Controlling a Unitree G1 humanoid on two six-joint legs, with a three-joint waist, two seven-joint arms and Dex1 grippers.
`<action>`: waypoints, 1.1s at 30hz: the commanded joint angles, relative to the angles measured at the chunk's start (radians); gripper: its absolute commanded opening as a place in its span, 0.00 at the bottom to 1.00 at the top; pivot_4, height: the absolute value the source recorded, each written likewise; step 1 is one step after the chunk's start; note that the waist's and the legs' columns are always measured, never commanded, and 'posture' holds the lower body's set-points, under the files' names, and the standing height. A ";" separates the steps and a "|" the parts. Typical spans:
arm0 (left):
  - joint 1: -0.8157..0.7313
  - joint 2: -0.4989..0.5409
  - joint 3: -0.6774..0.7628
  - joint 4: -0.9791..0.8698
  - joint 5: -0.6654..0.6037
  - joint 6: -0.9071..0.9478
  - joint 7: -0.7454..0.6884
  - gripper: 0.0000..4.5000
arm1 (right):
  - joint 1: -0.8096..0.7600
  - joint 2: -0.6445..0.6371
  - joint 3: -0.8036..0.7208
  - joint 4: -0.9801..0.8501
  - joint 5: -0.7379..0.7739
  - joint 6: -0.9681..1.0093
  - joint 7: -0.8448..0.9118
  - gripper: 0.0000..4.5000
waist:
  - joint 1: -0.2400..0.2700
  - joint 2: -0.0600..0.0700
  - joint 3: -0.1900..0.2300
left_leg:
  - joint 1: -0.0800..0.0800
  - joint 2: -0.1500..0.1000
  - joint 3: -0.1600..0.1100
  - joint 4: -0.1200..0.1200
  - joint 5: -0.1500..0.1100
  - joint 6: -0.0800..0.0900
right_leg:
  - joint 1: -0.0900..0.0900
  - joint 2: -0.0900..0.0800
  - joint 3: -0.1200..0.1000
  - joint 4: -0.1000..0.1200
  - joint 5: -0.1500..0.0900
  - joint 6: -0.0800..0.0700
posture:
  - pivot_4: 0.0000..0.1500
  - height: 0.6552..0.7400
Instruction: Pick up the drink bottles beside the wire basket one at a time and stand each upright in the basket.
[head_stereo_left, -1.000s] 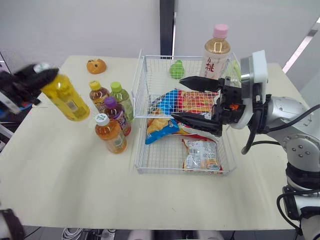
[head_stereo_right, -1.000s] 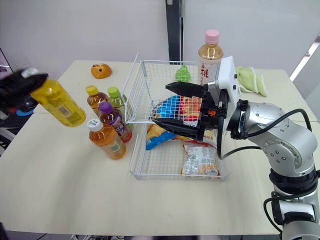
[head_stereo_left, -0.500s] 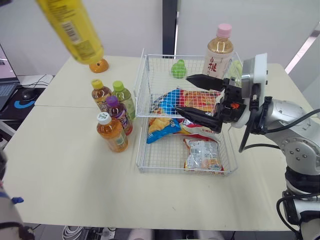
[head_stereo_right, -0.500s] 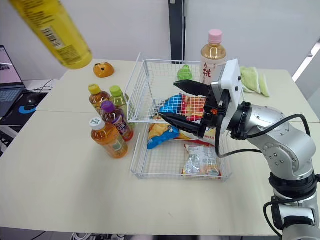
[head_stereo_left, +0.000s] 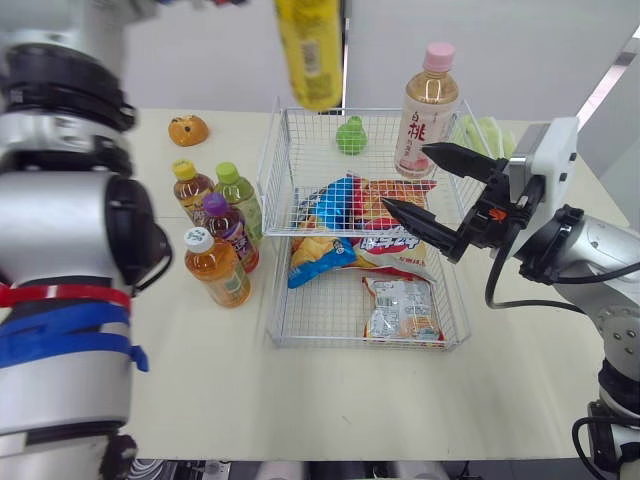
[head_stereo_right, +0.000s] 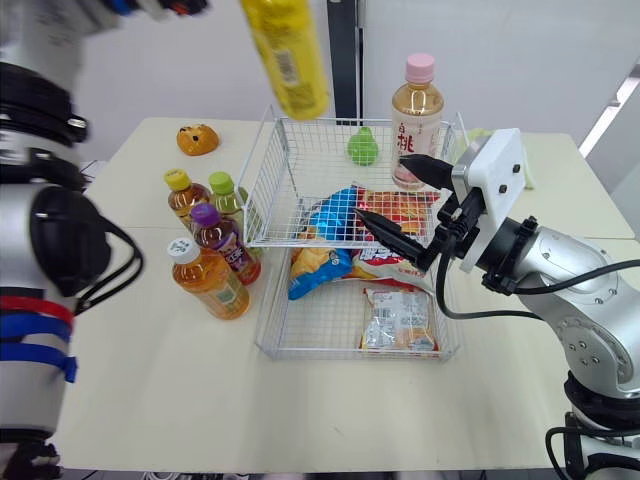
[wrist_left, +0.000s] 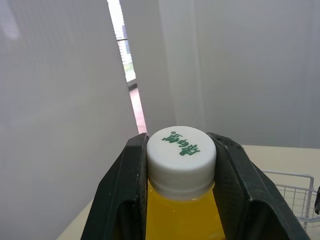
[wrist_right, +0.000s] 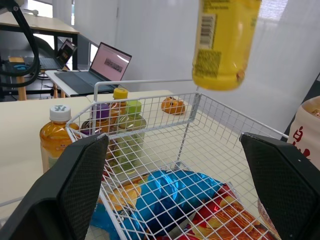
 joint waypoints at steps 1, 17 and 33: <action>-0.010 -0.051 0.031 -0.001 0.027 -0.095 0.051 0.30 | 0.006 -0.015 -0.048 -0.060 0.006 0.009 -0.052 1.00 | 0.000 0.000 0.000 | 0.000 0.000 0.000 0.000 0.000 0.000 | 0.000 0.000 0.000 0.000 0.000 0.000 | 1.00 1.00; 0.080 -0.204 0.062 0.113 0.104 -0.203 0.107 0.30 | 0.049 -0.020 -0.043 -0.133 0.023 0.057 -0.141 1.00 | 0.001 0.000 0.000 | 0.000 0.000 0.002 0.001 0.000 0.000 | -0.002 0.000 0.002 0.004 0.000 0.000 | 1.00 1.00; 0.072 -0.204 0.116 0.073 0.098 -0.160 0.088 0.85 | 0.048 -0.024 -0.031 -0.124 0.040 0.045 -0.138 1.00 | 0.001 0.000 0.000 | 0.001 0.000 0.003 0.002 0.000 0.000 | -0.002 0.000 0.002 0.007 0.000 0.000 | 1.00 1.00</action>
